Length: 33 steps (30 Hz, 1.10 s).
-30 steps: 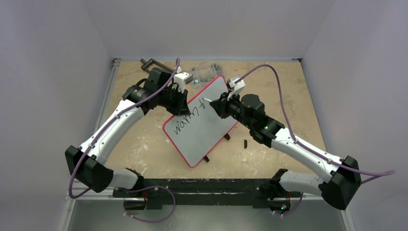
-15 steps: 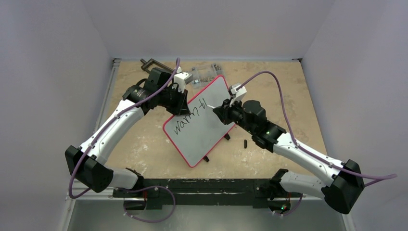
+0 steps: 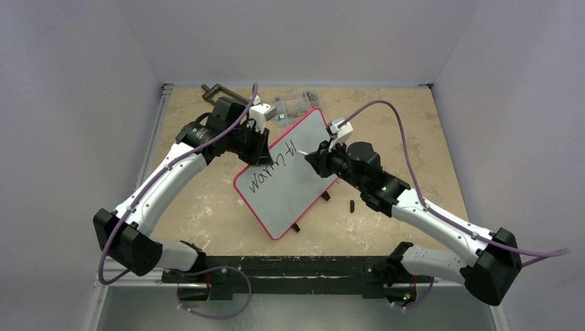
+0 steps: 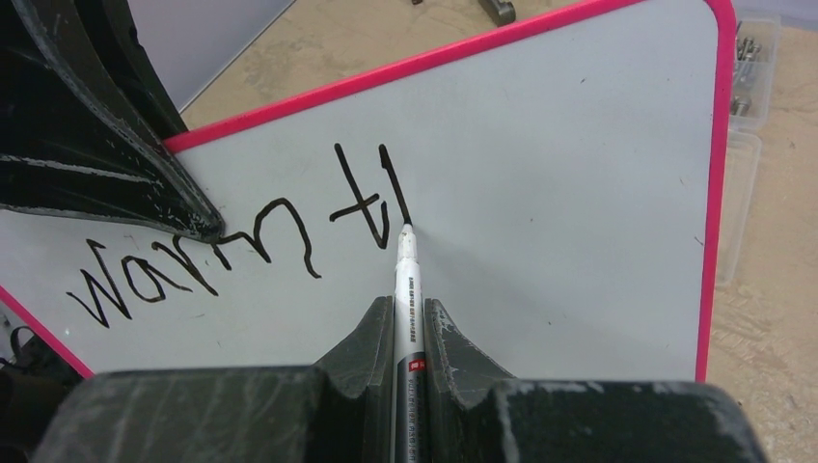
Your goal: Write a sentence on the whiteboard
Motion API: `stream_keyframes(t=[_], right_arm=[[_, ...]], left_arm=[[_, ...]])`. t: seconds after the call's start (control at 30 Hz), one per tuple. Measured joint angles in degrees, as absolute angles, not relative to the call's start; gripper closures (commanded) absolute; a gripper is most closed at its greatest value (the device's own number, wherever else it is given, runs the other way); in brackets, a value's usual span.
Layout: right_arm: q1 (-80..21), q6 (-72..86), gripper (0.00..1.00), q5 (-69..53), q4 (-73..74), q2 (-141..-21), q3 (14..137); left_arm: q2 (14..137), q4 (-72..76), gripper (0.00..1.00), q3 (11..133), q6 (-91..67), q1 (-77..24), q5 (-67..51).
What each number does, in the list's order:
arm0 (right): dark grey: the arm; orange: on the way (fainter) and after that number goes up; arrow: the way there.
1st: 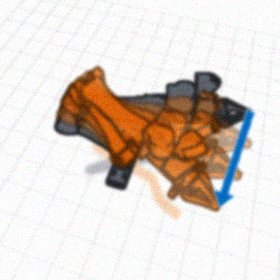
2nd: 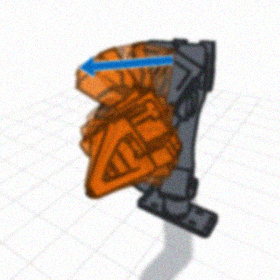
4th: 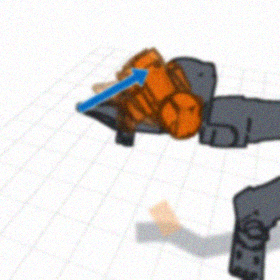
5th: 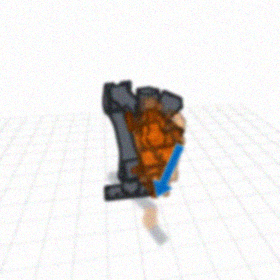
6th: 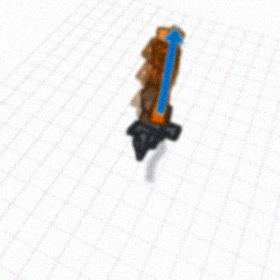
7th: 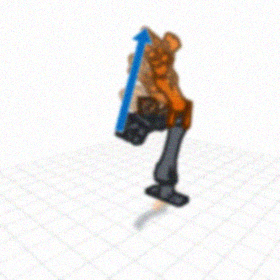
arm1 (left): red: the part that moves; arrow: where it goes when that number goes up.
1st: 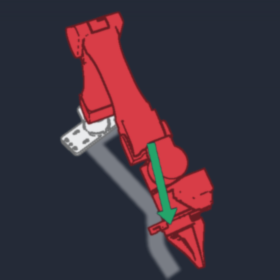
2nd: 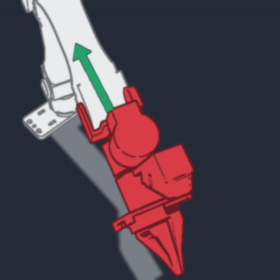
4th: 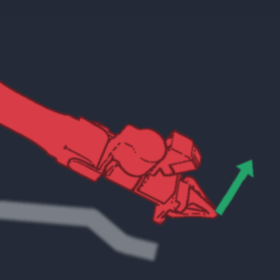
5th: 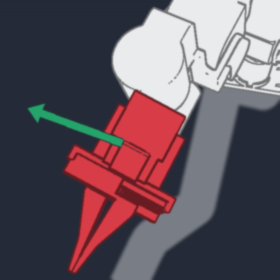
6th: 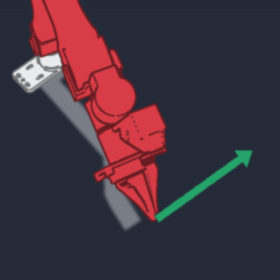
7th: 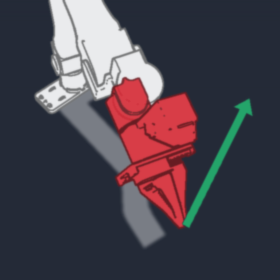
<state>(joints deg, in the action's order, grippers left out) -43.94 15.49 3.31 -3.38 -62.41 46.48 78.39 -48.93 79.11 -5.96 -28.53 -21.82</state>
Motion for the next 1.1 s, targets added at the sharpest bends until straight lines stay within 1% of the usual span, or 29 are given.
stream_keyframes(t=[1.1], right_arm=[[-43.8, 15.0, 1.00, 5.4, -2.8, -63.7, 49.0]], left_arm=[[78.4, -48.9, 1.00, 79.1, -6.0, -28.6, -21.8]])
